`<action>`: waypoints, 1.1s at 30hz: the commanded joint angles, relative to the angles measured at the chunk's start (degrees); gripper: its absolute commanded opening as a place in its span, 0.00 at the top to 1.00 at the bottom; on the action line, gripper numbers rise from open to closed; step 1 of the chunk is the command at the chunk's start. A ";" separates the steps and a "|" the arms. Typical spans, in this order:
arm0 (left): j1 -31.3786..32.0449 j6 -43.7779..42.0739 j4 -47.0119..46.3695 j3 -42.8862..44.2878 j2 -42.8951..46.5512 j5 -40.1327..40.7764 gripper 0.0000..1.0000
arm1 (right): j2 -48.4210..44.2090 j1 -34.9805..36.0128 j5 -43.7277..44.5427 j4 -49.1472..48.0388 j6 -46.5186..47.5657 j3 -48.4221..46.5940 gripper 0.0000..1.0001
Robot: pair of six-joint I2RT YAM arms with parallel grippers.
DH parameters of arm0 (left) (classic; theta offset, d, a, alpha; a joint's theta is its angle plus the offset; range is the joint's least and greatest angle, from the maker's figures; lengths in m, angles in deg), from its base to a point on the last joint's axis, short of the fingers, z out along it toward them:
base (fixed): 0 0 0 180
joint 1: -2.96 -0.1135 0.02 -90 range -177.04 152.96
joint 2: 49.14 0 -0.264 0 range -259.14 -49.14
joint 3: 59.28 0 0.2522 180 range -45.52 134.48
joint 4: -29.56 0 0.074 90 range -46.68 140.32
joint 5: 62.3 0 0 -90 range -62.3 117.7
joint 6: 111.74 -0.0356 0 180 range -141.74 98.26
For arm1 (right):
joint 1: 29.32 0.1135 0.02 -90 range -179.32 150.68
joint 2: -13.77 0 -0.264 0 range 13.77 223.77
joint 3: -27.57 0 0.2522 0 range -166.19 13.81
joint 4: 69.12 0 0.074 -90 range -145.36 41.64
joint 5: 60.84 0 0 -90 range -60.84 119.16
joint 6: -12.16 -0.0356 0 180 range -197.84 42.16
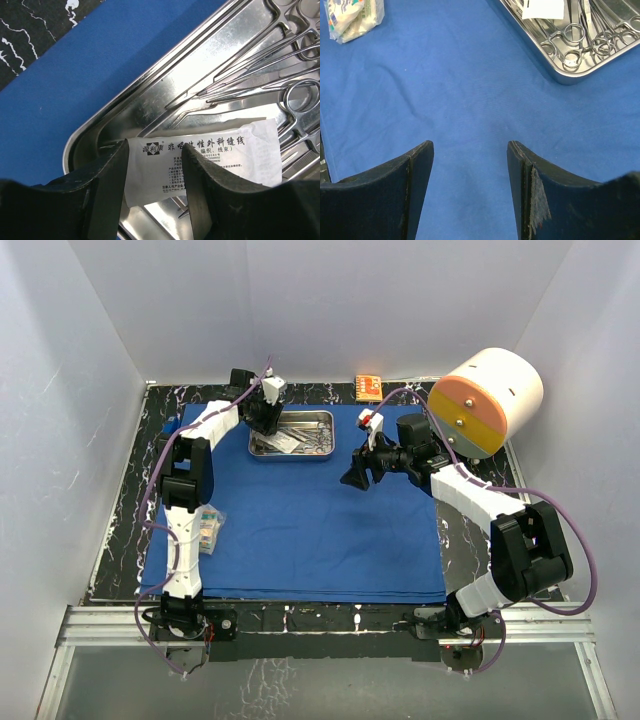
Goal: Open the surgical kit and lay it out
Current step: Pick up the medical item from the container.
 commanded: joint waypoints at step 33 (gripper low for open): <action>0.02 -26.98 14.46 1.22 6.99 -11.78 0.29 | -0.11 -0.30 -0.34 -2.19 1.52 -0.84 0.40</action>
